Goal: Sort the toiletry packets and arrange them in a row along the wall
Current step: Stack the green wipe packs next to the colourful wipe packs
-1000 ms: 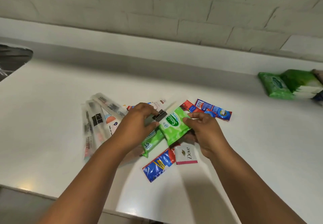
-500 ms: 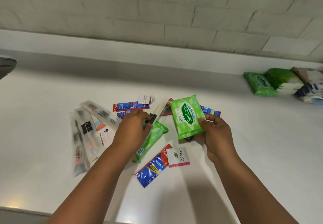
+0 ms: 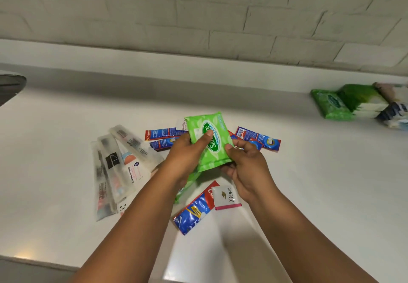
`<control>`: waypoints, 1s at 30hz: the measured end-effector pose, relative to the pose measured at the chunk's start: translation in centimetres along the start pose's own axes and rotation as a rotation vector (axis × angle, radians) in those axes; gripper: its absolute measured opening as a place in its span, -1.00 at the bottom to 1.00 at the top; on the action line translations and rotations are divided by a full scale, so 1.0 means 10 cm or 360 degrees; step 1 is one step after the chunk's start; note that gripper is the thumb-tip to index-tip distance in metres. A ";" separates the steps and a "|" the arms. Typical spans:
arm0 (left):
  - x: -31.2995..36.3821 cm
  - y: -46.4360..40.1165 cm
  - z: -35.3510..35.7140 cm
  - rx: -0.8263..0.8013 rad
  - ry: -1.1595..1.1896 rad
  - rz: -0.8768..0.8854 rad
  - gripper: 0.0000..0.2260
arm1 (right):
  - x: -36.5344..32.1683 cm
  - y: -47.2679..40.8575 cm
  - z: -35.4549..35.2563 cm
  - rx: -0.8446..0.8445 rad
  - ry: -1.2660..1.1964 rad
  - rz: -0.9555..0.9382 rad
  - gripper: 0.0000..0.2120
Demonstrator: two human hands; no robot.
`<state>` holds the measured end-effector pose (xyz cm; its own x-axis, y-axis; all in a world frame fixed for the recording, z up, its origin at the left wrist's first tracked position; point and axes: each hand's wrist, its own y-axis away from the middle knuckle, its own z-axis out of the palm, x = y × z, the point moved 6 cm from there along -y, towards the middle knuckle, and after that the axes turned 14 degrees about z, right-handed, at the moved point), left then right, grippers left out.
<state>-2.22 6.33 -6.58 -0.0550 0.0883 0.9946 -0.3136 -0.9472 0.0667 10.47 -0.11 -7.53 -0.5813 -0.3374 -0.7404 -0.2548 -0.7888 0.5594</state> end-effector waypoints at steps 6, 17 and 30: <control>0.03 -0.10 -0.30 0.0195 -0.0066 0.0113 -0.82 | 0.05 -0.11 0.11 0.0081 0.0528 0.0061 -0.83; 0.09 -0.06 -0.65 0.0367 -0.0130 0.0208 -0.84 | 0.11 -0.18 0.41 0.0272 0.2188 -0.0211 -0.65; 0.08 -0.11 -0.72 0.0335 -0.0119 0.0207 -0.82 | 0.13 -0.20 0.24 0.0126 0.1538 0.0229 -0.63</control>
<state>-8.72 9.67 -6.48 -0.0095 -0.0538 0.9985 -0.1038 -0.9931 -0.0545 8.33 2.27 -8.72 0.2636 -0.7309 -0.6295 -0.3025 -0.6823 0.6656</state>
